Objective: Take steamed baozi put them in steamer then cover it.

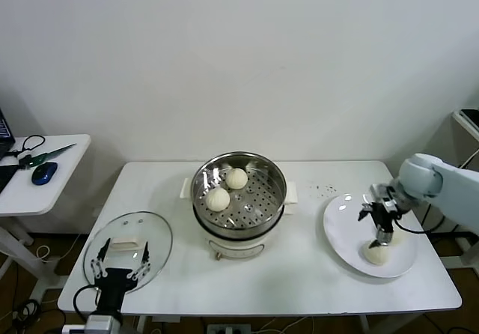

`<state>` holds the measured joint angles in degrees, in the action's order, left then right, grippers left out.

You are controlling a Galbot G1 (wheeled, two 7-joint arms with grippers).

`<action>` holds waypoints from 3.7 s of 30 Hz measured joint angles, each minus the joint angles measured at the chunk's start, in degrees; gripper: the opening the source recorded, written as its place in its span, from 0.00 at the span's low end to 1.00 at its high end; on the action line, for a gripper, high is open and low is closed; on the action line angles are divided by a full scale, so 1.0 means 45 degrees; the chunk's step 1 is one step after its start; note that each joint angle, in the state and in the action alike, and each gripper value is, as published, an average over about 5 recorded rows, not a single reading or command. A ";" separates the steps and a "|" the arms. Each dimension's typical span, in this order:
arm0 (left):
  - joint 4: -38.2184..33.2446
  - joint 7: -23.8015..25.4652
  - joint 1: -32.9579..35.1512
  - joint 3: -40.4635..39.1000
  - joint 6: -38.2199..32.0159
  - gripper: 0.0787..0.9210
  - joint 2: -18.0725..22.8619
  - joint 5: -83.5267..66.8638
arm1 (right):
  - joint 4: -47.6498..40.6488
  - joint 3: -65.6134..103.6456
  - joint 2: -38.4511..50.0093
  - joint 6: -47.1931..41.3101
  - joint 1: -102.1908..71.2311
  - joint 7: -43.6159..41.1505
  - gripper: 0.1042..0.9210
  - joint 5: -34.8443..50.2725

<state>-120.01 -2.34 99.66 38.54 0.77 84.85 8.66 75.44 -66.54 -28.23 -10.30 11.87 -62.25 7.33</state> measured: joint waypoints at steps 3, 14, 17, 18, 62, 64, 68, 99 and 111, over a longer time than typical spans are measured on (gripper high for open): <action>0.0004 -0.0007 0.0040 0.0003 0.0002 0.88 0.0028 0.0021 | -0.0186 0.0496 0.0071 0.0107 -0.0653 -0.0021 0.88 -0.0444; 0.0072 -0.0018 0.0207 0.0010 -0.0066 0.88 0.0055 0.0098 | -0.0838 0.1724 -0.0075 0.0268 -0.2090 -0.0021 0.88 -0.1347; 0.0097 -0.0021 0.0233 0.0010 -0.0085 0.88 0.0068 0.0127 | -0.0984 0.1905 -0.0195 0.0289 -0.2256 -0.0022 0.88 -0.1460; 0.0105 -0.0022 0.0239 0.0008 -0.0090 0.88 0.0073 0.0138 | -0.1030 0.1953 -0.0236 0.0300 -0.2298 -0.0025 0.88 -0.1496; 0.0182 0.0000 0.0341 -0.0038 -0.0204 0.88 0.0016 0.0172 | -0.1298 -0.2731 -0.3863 0.6059 0.5647 -0.1220 0.77 -0.0830; 0.0179 0.0000 0.0348 -0.0053 -0.0214 0.88 0.0026 0.0172 | -0.1241 -0.2960 -0.4407 0.6578 0.6255 -0.1284 0.77 -0.0745; 0.0160 0.0000 0.0412 -0.0031 -0.0247 0.88 0.0034 0.0159 | -0.1094 -0.3149 -0.5545 0.7450 0.7030 -0.1364 0.77 -0.0726; 0.0569 -0.0003 0.0333 0.0327 -0.0307 0.88 -0.0303 -0.0198 | -0.0965 -0.2537 -1.1102 0.9873 0.4296 -0.1533 0.78 -0.3506; 0.0569 -0.0003 0.0321 0.0323 -0.0303 0.88 -0.0279 -0.0199 | -0.0825 -0.2452 -1.1306 0.9906 0.4013 -0.1582 0.87 -0.3819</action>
<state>-117.45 -2.36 101.11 39.99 -0.59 83.59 7.77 71.73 -77.57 -79.11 34.28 29.93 -69.37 -9.86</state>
